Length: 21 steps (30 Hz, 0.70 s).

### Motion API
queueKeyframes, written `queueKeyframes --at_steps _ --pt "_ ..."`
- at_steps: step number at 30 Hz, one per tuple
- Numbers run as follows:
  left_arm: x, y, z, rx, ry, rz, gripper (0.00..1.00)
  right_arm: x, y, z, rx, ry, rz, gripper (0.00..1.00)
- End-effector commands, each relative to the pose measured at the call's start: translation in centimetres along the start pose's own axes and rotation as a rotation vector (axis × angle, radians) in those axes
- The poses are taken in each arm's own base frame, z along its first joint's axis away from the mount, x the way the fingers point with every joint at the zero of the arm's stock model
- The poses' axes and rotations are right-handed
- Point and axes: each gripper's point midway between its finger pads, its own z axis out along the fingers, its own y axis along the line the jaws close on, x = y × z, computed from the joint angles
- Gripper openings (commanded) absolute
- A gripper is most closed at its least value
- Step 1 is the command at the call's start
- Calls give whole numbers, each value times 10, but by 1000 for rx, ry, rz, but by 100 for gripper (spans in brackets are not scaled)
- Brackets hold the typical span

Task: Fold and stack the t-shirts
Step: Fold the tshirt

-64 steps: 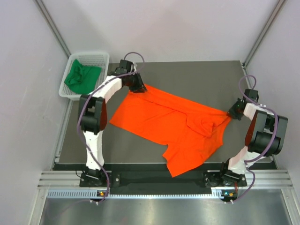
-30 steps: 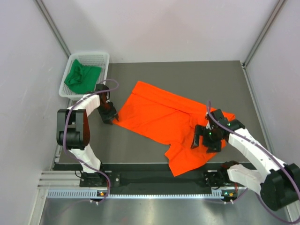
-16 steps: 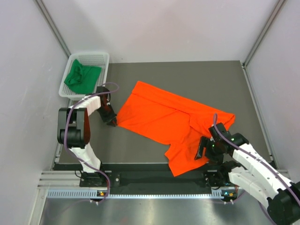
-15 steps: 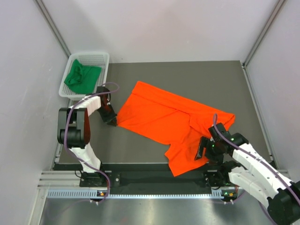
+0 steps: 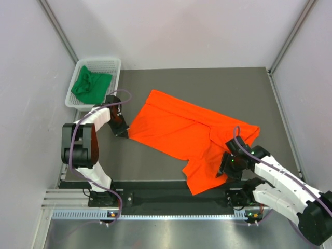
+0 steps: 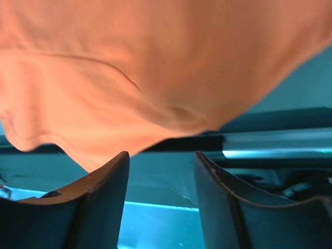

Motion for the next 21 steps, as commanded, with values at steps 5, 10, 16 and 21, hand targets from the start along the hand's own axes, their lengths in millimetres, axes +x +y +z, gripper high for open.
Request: queueKeyframes --at_steps 5,10,16,21 --pt "-11 -7 -20 46 -81 3 0 3 20 17 -26 -18 100 53" --pt "-17 -11 -24 61 -110 1 0 12 10 18 -15 -49 166 56" --pt "-18 -14 -25 74 -116 -10 0 17 2 30 17 -36 211 55" --pt "-21 -16 -27 77 -122 -4 0 13 7 35 -5 -70 247 52"
